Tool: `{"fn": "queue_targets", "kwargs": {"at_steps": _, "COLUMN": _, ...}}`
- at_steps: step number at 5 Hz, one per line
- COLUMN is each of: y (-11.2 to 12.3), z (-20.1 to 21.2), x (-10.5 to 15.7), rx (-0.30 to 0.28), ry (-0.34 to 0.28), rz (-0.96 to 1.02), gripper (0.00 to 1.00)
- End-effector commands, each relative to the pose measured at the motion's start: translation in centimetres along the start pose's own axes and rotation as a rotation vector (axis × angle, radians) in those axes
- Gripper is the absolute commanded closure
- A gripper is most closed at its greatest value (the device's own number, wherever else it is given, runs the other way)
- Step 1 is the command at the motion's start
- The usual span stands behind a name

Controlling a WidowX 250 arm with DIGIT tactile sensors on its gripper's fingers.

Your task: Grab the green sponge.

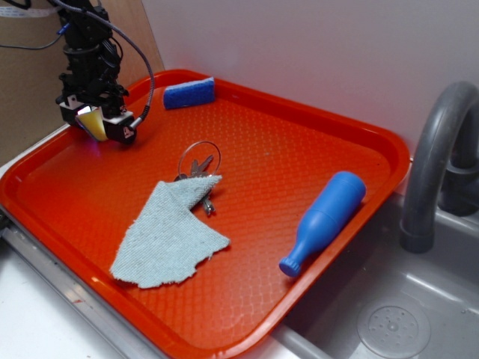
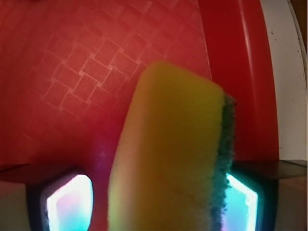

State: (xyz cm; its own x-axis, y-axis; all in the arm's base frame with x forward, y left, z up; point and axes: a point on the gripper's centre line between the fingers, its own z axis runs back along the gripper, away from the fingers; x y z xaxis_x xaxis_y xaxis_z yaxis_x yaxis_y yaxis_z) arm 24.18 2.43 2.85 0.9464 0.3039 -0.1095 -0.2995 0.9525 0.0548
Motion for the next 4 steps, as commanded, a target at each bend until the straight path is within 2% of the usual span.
{"fn": "queue_targets", "kwargs": {"at_steps": 1, "y": -1.6, "z": 1.8, "x": -0.3, "rx": 0.024, "ry": -0.030, "rz": -0.090, "gripper": 1.00}}
{"fn": "queue_targets", "kwargs": {"at_steps": 2, "y": -6.3, "z": 6.8, "x": -1.6, "rx": 0.118, "ry": -0.086, "rz": -0.258, "gripper": 1.00}}
{"fn": "queue_targets", "kwargs": {"at_steps": 3, "y": -10.0, "z": 12.2, "x": -4.9, "rx": 0.033, "ry": -0.199, "rz": -0.394, "gripper": 1.00}}
{"fn": "queue_targets", "kwargs": {"at_steps": 4, "y": -12.3, "z": 17.3, "x": -7.9, "rx": -0.033, "ry": -0.222, "rz": -0.517, "gripper": 1.00}}
